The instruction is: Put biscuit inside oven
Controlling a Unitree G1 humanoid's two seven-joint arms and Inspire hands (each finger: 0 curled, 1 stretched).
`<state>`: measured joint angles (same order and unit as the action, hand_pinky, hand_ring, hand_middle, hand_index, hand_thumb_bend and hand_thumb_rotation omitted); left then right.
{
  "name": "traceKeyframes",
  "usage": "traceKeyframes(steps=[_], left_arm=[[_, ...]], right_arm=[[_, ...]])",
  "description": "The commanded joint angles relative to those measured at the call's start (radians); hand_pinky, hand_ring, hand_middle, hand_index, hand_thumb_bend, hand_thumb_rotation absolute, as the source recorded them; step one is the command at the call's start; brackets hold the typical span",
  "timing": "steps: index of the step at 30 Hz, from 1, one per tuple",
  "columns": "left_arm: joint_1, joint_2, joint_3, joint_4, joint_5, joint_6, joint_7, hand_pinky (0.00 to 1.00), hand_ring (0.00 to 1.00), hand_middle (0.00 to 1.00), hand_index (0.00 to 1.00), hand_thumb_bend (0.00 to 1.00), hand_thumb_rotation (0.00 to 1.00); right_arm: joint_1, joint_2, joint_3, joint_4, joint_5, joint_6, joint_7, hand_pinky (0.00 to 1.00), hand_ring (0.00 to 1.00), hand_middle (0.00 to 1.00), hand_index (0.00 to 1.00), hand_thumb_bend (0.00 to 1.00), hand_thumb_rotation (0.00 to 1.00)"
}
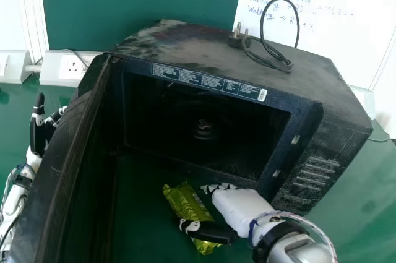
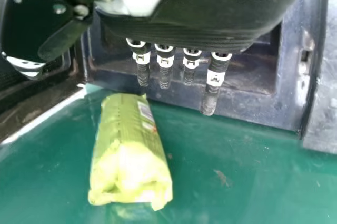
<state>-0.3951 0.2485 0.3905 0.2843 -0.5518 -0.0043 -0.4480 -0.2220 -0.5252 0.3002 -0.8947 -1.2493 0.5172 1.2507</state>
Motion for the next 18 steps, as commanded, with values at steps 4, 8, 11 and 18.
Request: traceKeyframes(steps=[4, 8, 11, 18], left_arm=[[0.013, 0.007, 0.005, -0.002, -0.003, 0.002, -0.01, 0.25, 0.32, 0.4, 0.49, 0.52, 0.07], [0.012, 0.006, 0.005, -0.001, -0.002, 0.001, -0.008, 0.25, 0.31, 0.39, 0.49, 0.52, 0.07], [0.014, 0.007, 0.007, -0.001, -0.002, -0.001, -0.011, 0.25, 0.31, 0.4, 0.49, 0.52, 0.07], [0.016, 0.009, 0.01, -0.004, -0.006, -0.001, -0.022, 0.25, 0.31, 0.4, 0.49, 0.51, 0.07]], right_arm=[[0.014, 0.056, -0.037, 0.028, -0.052, -0.056, 0.036, 0.78, 0.98, 1.0, 0.98, 0.89, 0.62], [0.027, 0.099, -0.048, 0.059, -0.092, -0.091, 0.032, 0.81, 0.98, 1.0, 0.97, 0.88, 0.6], [0.04, 0.135, -0.054, 0.073, -0.131, -0.113, 0.024, 0.83, 0.98, 1.0, 0.97, 0.87, 0.58], [0.061, 0.214, -0.061, 0.108, -0.292, -0.183, 0.002, 0.85, 0.98, 1.0, 0.96, 0.86, 0.59]])
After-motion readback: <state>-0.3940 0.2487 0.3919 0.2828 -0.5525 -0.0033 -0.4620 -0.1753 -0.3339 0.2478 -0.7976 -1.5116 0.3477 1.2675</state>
